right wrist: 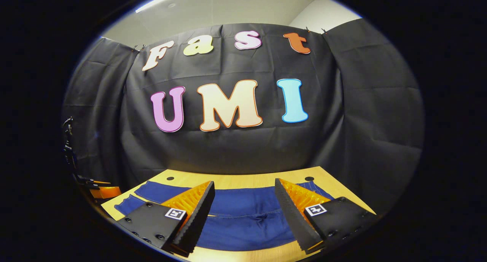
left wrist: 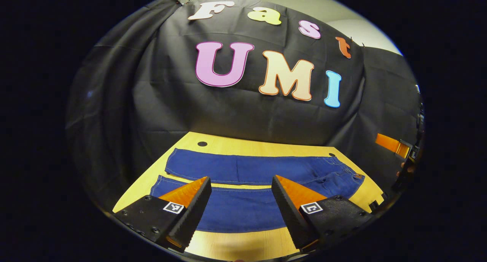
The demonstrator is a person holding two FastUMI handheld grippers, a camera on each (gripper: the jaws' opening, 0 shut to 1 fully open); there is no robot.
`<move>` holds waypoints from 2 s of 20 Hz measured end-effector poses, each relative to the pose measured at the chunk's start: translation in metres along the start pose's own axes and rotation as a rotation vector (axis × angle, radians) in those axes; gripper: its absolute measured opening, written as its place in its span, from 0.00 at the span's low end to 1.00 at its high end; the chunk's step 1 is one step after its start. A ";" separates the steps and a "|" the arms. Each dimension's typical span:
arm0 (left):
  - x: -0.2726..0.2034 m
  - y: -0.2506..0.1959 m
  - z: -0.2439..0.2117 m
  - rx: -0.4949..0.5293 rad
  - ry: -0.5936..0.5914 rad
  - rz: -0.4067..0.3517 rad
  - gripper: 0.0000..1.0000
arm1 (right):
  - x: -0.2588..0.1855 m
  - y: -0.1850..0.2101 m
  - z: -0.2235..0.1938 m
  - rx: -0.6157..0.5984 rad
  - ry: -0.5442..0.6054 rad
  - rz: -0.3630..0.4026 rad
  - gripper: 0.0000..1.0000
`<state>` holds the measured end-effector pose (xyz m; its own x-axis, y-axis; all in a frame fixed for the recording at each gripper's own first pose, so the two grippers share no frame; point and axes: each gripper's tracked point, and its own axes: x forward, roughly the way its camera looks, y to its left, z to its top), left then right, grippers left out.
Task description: Grasp the waist and the cuffs of the jeans and fold them to make the two legs overlap; first hold the waist and fold one-third of the jeans toward the cuffs, then hold the cuffs and fold the remaining one-third in the same direction to finish folding.
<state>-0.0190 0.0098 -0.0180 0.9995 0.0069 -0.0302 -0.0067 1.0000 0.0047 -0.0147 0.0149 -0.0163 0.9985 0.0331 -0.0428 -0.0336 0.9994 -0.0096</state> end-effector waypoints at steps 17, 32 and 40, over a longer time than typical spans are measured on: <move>-0.006 0.048 -0.145 0.340 0.500 -0.346 0.96 | -0.025 -0.033 -0.055 -0.059 0.154 -0.100 0.98; -0.013 0.102 -0.198 0.763 0.869 -0.532 0.92 | -0.022 -0.025 -0.101 -0.139 0.275 -0.066 0.98; -0.013 0.110 -0.208 0.751 0.952 -0.554 0.89 | -0.021 -0.030 -0.107 -0.128 0.281 -0.081 1.00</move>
<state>-0.0388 0.1209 -0.2251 0.4517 -0.0890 -0.8877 0.7169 0.6284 0.3018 -0.0390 -0.0166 -0.1216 0.9479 -0.0691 -0.3111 0.0232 0.9886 -0.1489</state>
